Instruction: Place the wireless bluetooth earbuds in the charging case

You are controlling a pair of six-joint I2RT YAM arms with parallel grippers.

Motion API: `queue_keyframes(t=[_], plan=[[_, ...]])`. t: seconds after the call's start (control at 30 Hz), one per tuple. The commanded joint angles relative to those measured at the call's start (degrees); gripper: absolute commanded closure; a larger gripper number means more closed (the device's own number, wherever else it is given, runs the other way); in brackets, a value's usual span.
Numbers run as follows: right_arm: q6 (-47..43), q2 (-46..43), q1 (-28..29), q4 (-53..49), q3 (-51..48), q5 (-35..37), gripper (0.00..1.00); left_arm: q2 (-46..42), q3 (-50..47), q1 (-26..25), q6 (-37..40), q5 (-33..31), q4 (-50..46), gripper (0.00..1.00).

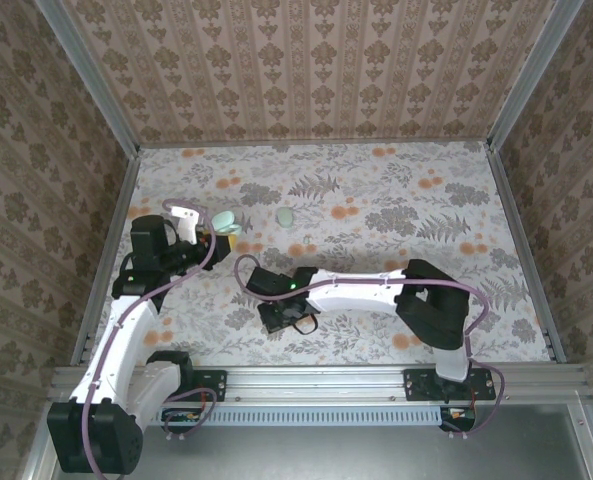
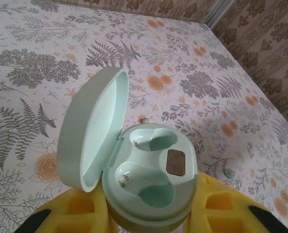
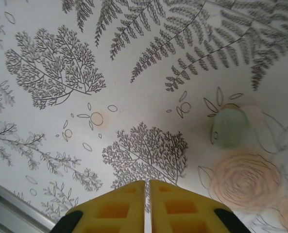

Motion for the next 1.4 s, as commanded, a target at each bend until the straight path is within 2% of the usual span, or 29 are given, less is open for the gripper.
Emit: queue_keyframes(t=[0.0,0.33,0.73,0.97,1.1,1.27,1.37], plan=[[0.87,2.66,-1.19,0.35,1.13,-1.45,0.91,-0.79,0.88,0.34,1.74,-0.29,-0.43,1.00],[0.11,1.24,-7.80,4.72,-3.49,-2.37,0.93,-0.01,1.29,0.36,2.03,-0.28,-0.56,1.00],[-2.03,-4.58,-12.75,-0.84,-4.12,-2.07,0.93,0.84,3.44,0.33,2.84,0.57,-2.37,1.00],[-0.38,-7.04,-13.01,-2.11,-4.43,-2.44,0.92,1.03,4.75,0.35,2.99,1.11,-3.28,1.00],[2.59,-7.11,-13.04,0.31,-6.17,-3.43,0.85,1.42,5.31,0.37,2.90,1.79,-3.29,1.00],[3.24,-6.03,-12.87,0.34,-5.10,-4.66,0.87,1.73,4.87,0.40,2.14,2.55,-2.53,1.00],[5.53,-5.92,-12.04,3.95,-6.53,-6.31,0.89,1.58,4.64,0.33,1.98,2.53,-2.49,1.00]])
